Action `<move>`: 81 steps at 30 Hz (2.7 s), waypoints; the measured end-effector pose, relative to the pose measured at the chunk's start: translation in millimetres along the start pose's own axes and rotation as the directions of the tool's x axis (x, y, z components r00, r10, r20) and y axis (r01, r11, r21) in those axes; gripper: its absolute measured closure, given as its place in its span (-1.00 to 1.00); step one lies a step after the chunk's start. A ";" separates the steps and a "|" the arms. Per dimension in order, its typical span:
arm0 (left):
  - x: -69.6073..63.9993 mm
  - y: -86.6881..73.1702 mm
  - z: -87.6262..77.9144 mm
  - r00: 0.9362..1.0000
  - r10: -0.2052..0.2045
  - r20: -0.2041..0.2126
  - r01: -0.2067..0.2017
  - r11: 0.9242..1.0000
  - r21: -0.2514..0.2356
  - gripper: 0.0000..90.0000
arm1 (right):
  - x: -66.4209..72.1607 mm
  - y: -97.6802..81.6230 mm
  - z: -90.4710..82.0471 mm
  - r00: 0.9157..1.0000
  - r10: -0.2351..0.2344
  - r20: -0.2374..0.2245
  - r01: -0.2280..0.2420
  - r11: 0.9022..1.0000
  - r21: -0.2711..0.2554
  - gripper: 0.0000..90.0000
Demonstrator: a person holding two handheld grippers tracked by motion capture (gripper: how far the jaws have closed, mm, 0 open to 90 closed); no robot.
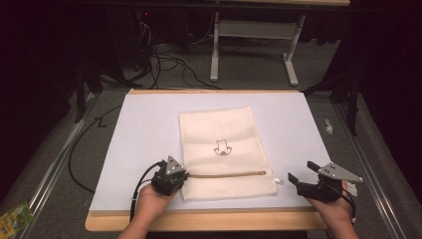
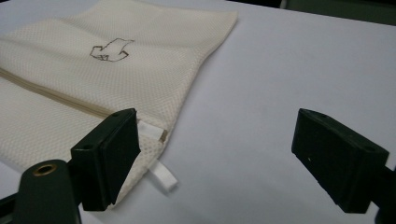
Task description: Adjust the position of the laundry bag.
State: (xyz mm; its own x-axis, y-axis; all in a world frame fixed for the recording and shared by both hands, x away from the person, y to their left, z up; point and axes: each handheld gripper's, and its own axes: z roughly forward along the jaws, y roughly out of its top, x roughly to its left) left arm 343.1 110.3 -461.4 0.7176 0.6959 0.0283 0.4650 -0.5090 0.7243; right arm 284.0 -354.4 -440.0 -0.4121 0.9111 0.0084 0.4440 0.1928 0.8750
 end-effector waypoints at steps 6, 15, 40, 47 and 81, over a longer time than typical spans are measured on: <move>17.0 -16.2 -5.6 0.995 -0.095 -0.010 0.095 0.995 -0.020 0.82 | 6.6 0.8 4.1 1.000 -0.017 -0.013 0.017 1.000 0.006 -0.61; 21.2 -17.5 -6.3 0.991 -0.126 -0.041 0.124 0.991 -0.045 0.52 | 19.5 2.2 14.1 0.999 -0.015 -0.047 0.017 1.000 0.023 -0.35; 31.7 -17.4 -10.4 0.981 -0.170 -0.096 0.159 0.981 -0.107 0.15 | 59.2 9.5 95.6 0.996 0.027 -0.085 -0.004 0.966 0.259 0.56; 26.5 -14.8 -7.7 0.985 -0.147 -0.096 0.137 0.986 -0.098 0.21 | 60.3 9.7 92.0 0.997 -0.016 -0.074 0.035 0.964 0.264 0.98; 13.9 -7.0 -11.6 0.991 -0.113 -0.072 0.102 0.984 -0.144 0.16 | 46.1 -10.0 62.8 0.994 0.050 -0.100 -0.024 0.969 0.244 0.58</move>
State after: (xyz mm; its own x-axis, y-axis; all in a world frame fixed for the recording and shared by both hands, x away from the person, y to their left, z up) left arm 343.8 129.4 -458.1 0.6214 0.7835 -0.0047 0.4564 -0.3571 0.8150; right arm 310.5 -291.5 -478.8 -0.4666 0.8788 0.1005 0.6347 0.2536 0.7299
